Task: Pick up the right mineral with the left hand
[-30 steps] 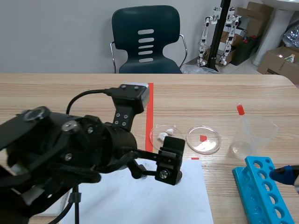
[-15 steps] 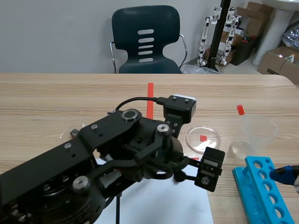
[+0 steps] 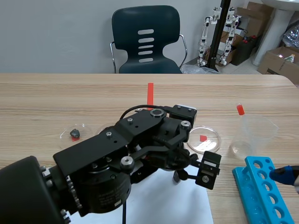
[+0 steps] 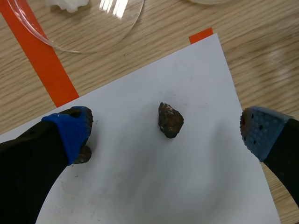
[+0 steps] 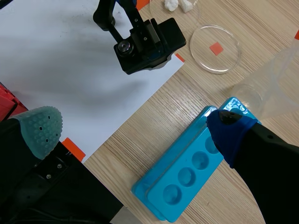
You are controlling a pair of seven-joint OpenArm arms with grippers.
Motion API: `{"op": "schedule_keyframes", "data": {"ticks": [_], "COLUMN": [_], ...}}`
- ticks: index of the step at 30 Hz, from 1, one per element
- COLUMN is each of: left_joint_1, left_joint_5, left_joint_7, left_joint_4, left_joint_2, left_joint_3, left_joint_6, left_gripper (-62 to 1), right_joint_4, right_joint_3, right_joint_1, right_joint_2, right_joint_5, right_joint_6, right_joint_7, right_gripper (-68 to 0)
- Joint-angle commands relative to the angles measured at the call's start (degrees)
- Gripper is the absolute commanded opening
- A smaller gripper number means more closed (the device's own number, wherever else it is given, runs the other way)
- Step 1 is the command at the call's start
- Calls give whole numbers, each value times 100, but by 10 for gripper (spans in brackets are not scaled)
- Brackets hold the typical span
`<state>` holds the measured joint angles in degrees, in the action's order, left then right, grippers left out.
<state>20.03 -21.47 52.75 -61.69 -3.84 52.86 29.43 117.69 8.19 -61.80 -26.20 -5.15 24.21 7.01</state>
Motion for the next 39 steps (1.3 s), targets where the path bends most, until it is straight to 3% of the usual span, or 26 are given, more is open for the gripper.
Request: {"op": "schedule_keyframes", "data": {"ticks": [1, 23, 36, 39], "left_joint_1": [83, 286, 284, 284], "left_joint_5": [9, 162, 157, 157], "left_joint_7": [15, -192, -330, -343], "left_joint_4": [4, 1058, 1104, 1104], "left_joint_2": [-138, -463, -463, -463], "left_joint_3": [13, 188, 188, 188], "left_joint_6": [-2, -24, -85, -90], "left_gripper": [14, 14, 14, -41], "right_joint_4": [107, 107, 107, 107], "right_joint_3": [42, 42, 42, 42], "right_joint_1": [-11, -11, -11, -11], "right_joint_2": [-28, -28, -28, -28], "right_joint_5": [-42, -42, -42, -42], "right_joint_6": [-22, -22, -22, -22], "right_joint_7": [63, 61, 61, 61], "right_gripper": [-19, -19, -19, -19]}}
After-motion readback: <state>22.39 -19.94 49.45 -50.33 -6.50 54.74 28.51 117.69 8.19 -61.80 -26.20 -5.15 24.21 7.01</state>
